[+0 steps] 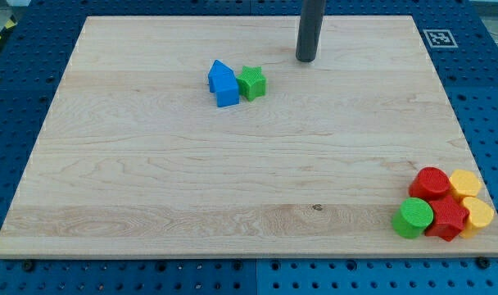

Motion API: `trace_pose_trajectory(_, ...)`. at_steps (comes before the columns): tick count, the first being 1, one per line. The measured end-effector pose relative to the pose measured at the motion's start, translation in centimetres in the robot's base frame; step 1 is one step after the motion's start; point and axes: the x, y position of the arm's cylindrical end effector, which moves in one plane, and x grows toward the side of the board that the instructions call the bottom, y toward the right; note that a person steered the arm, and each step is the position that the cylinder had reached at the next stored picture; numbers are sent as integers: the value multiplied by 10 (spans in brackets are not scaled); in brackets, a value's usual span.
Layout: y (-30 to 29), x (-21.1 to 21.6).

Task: Move the green star away from the blue blocks

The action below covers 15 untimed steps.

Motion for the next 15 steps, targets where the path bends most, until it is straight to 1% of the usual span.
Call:
trace_pose_trajectory(2,-17,0)
trace_pose_trajectory(4,-22,0)
trace_pose_trajectory(5,-41,0)
trace_pose_trajectory(6,-44,0)
trace_pose_trajectory(8,-72,0)
trace_pose_trajectory(12,-82,0)
trace_pose_trajectory(15,-83,22)
